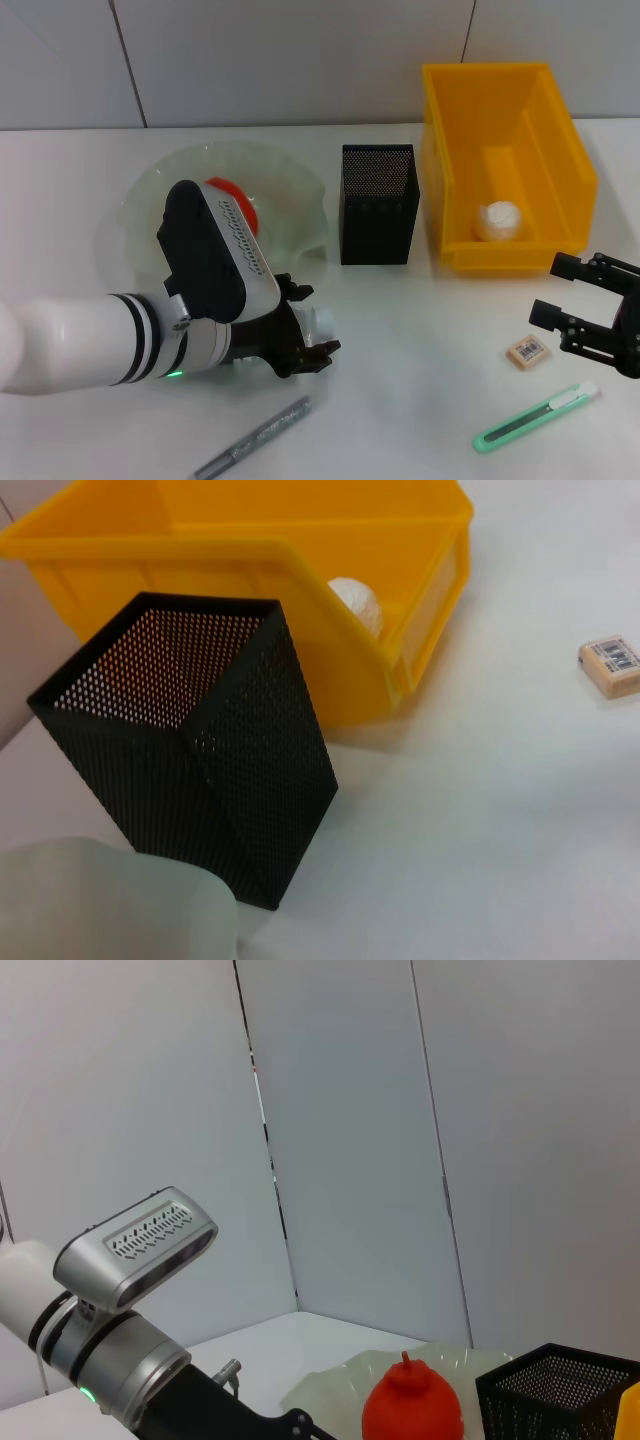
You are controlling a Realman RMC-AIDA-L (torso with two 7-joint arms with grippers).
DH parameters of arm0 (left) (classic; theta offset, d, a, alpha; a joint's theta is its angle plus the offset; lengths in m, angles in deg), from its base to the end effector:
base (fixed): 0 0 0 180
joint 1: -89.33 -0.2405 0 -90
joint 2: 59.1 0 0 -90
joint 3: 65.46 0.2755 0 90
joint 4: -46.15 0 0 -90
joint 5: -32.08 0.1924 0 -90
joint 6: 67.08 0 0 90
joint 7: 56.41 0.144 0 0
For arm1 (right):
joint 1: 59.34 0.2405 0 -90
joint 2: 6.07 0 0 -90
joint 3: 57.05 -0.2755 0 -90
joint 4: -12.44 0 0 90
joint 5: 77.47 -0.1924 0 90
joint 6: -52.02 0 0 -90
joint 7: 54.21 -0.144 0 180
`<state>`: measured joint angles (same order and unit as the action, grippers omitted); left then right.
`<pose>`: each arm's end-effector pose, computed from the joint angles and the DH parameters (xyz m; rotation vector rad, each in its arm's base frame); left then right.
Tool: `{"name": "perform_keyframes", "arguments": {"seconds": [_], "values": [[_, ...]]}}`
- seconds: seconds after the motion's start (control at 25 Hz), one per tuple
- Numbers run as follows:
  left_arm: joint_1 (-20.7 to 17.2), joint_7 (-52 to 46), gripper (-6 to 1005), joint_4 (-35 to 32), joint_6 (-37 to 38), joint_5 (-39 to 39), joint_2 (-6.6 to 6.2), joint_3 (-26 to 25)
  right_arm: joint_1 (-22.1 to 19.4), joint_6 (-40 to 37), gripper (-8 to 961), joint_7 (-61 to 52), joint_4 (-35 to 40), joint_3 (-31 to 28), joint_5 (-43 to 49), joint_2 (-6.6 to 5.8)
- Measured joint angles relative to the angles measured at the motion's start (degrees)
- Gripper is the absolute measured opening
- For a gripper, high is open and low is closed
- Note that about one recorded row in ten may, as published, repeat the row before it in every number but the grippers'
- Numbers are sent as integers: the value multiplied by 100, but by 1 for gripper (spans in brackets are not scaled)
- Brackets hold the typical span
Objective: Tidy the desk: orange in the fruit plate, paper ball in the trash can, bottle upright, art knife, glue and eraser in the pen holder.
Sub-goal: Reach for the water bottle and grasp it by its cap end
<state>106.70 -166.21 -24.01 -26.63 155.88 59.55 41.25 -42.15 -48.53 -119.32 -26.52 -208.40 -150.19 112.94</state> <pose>-0.2189 0.3125 -0.0966 -2.6634 -0.1557 0.0514 0.3140 0.2573 0.0298 -2.4680 0.5010 0.9076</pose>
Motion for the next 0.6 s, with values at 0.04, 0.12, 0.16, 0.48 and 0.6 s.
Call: {"name": "perform_keyframes", "arguments": {"seconds": [0.04, 0.12, 0.16, 0.48, 0.6], "values": [[-21, 24, 722, -28, -17, 0, 0, 0, 2, 0, 706, 0, 1, 0, 1, 0], [-68, 96, 722, -90, -68, -1, 0, 5, 8, 0, 706, -1, 3, 4, -4, 0], [-68, 96, 721, -90, -68, -1, 0, 5, 8, 0, 706, -1, 3, 4, -4, 0], [-89, 135, 719, -113, -60, -3, 0, 36, 6, 0, 707, -2, 3, 0, -8, 0], [-91, 138, 718, -111, -58, 25, 3, 81, 4, 0, 707, -2, 3, 5, -8, 0]]}}
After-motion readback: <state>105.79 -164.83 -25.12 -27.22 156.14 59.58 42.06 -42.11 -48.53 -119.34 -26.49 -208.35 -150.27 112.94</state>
